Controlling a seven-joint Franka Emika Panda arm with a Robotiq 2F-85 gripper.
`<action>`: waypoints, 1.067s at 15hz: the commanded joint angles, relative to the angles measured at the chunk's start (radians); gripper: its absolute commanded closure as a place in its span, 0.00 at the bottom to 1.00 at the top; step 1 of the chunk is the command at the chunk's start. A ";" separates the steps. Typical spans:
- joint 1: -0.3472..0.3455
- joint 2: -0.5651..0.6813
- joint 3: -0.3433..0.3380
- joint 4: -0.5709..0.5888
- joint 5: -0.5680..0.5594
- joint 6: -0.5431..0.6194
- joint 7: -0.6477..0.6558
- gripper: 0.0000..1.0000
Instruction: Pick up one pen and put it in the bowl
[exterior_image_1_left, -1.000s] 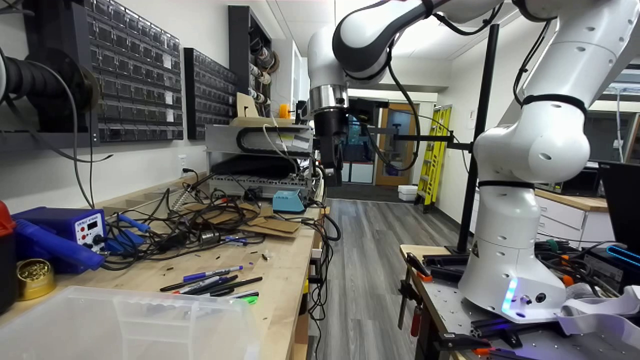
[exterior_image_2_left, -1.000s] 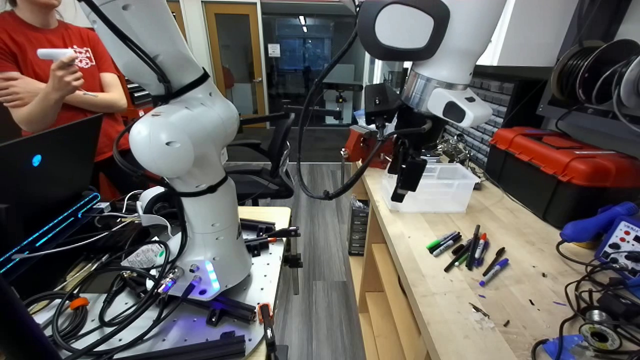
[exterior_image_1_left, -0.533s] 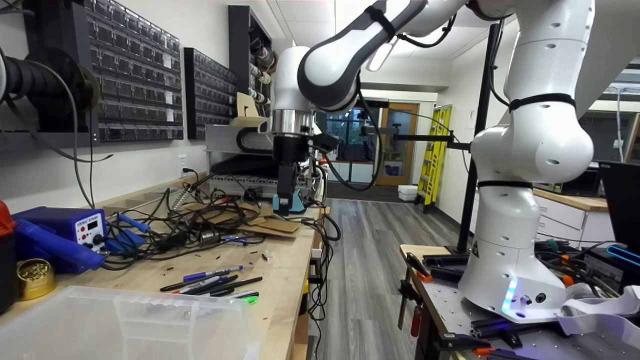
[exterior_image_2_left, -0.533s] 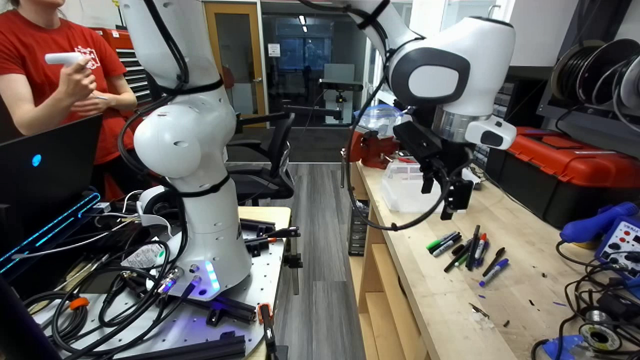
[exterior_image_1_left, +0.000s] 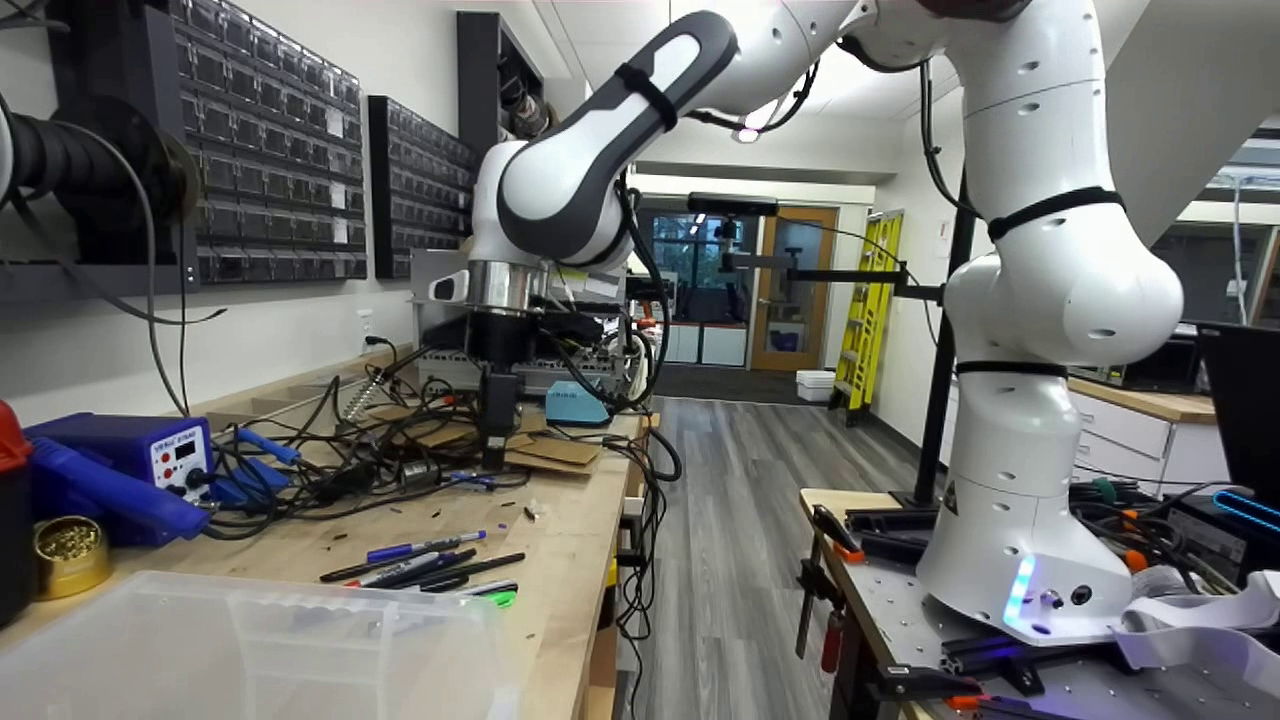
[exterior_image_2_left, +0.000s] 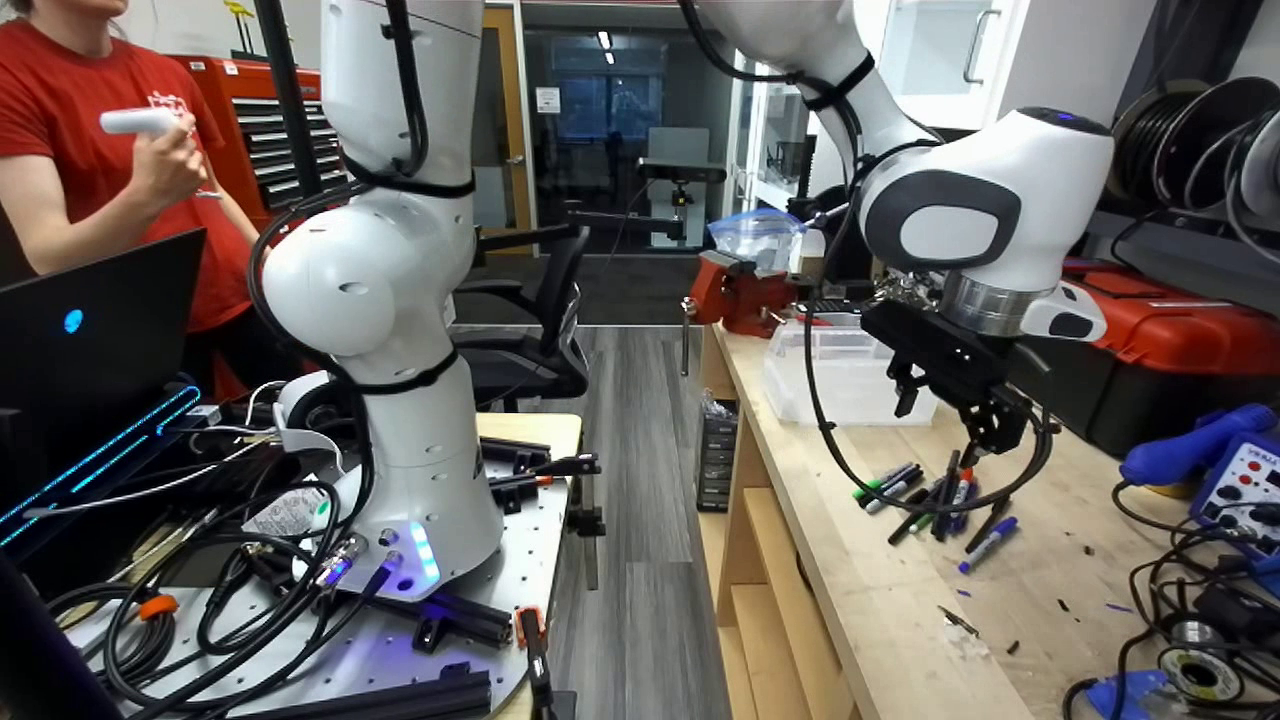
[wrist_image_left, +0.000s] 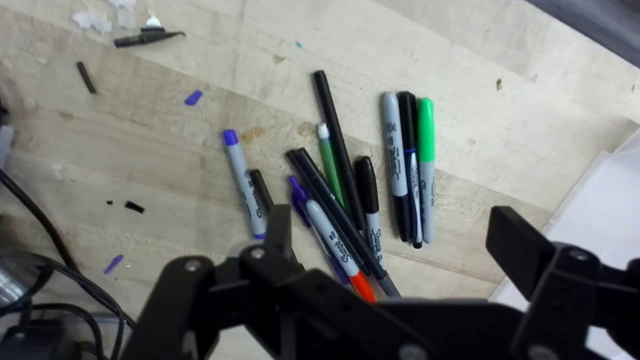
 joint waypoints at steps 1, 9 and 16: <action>-0.057 0.028 0.069 0.043 0.040 -0.006 -0.150 0.00; -0.056 -0.005 0.136 -0.034 0.096 0.017 -0.336 0.00; -0.045 0.018 0.142 -0.069 0.086 0.042 -0.348 0.00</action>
